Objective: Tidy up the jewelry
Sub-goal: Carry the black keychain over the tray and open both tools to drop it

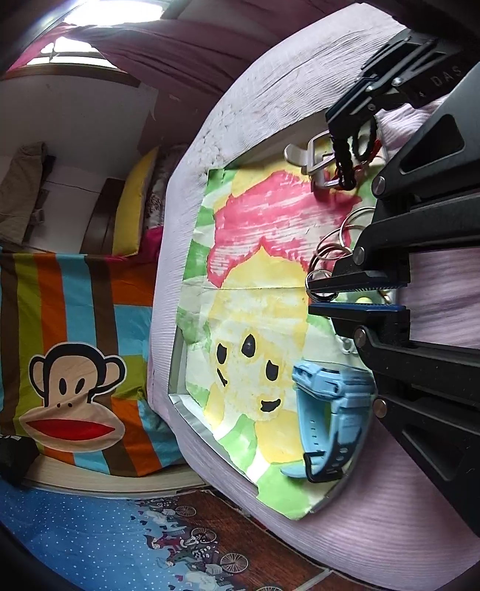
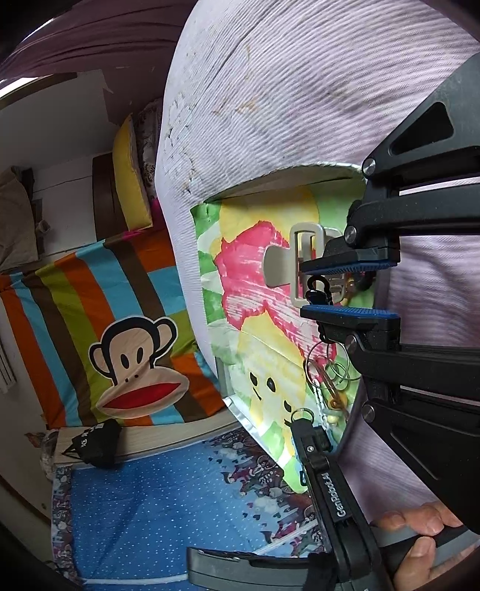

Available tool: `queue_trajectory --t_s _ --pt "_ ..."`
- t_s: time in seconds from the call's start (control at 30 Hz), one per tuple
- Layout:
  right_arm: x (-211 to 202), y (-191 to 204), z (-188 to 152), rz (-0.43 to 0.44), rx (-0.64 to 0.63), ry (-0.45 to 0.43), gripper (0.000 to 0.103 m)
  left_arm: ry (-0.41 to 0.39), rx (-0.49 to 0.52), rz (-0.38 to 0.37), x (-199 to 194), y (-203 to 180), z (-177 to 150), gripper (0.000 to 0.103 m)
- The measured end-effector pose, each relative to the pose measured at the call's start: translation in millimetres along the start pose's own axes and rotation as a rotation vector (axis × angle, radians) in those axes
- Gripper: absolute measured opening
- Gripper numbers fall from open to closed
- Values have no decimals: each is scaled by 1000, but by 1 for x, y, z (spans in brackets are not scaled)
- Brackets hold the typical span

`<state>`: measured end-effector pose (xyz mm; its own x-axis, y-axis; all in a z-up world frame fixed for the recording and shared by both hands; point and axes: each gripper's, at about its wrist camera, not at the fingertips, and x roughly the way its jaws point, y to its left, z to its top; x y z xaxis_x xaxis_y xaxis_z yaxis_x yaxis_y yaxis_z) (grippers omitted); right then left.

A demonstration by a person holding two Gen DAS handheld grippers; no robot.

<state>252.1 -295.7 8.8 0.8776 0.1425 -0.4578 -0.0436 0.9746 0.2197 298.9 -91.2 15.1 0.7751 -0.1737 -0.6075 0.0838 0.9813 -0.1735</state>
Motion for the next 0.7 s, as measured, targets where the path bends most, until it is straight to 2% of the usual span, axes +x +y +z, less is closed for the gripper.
queue_trajectory --t_s 0.2,0.6,0.67,0.7 --pt "5 4 -3 -7 -18 28 14 35 4 9 9 0 1 6" --pt "5 -1 -5 -2 7 42 15 39 8 -12 9 1 -10 6" --pt "5 -1 -5 -3 12 42 16 42 6 -15 8 1 -11 6" --pt "5 -2 -5 -3 14 42 20 42 4 -16 7 2 -12 6"
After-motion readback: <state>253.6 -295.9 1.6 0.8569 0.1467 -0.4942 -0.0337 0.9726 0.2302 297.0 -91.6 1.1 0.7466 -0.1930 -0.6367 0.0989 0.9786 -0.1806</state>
